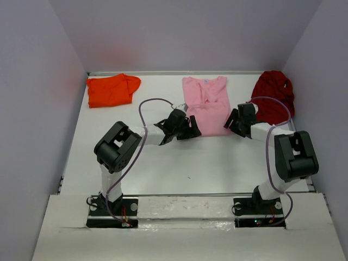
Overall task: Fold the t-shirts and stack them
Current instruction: Fold the tshirt
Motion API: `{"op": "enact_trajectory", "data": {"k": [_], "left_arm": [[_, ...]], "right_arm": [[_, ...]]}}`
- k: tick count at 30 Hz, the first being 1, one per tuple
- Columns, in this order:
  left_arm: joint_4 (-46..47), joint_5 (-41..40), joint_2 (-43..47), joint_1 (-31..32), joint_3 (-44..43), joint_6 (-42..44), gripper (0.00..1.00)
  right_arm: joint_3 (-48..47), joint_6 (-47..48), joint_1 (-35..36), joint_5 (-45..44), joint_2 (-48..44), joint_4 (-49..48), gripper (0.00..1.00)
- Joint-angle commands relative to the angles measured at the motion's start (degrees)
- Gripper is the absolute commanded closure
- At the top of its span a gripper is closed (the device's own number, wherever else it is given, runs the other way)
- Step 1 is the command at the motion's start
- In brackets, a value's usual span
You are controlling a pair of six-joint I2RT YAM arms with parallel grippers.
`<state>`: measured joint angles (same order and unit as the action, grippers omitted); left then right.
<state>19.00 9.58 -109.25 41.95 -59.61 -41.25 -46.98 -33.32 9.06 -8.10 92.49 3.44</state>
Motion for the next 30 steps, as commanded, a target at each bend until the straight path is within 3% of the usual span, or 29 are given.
{"op": "enact_trajectory", "data": {"k": [1, 6, 9, 12, 14, 15, 16, 18, 30], "left_arm": [[-4.9, -1.9, 1.3, 0.2, 0.3, 1.0, 0.24], [-4.9, -2.2, 0.4, 0.2, 0.2, 1.0, 0.31], [-5.4, -2.8, 0.1, 0.1, -0.4, 1.5, 0.43], [-6.1, -3.0, -0.6, 0.1, -1.4, 2.1, 0.61], [-6.3, -3.4, -1.0, 0.1, -1.8, 2.3, 0.90], [-6.4, -3.4, -1.1, 0.1, -2.0, 2.2, 0.99], [-6.4, -3.3, -1.7, 0.1, -2.4, 2.4, 1.00], [-6.5, -3.4, -2.3, 0.1, -3.0, 2.6, 1.00], [-6.4, -4.9, 0.0, 0.1, 0.4, 4.3, 1.00]], "right_arm": [[-1.0, 0.4, 0.3, 1.4, 1.2, -2.9, 0.31], [-1.3, 0.2, 0.3, 2.0, 1.7, -4.6, 0.43], [-1.6, 0.0, 0.3, 2.6, 2.4, -4.8, 0.53], [-1.6, -0.1, 0.3, 3.1, 2.7, -4.8, 0.66], [-1.3, -0.1, 0.3, 3.3, 2.5, -4.8, 0.69], [-1.2, 0.1, 0.3, 3.2, 2.5, -4.8, 0.73], [-1.3, 0.2, 0.3, 3.2, 2.5, -4.8, 0.85], [-1.2, 0.4, 0.3, 3.4, 2.4, -4.7, 0.99], [1.7, 0.1, 2.7, 5.5, -1.1, -2.1, 1.00]]}}
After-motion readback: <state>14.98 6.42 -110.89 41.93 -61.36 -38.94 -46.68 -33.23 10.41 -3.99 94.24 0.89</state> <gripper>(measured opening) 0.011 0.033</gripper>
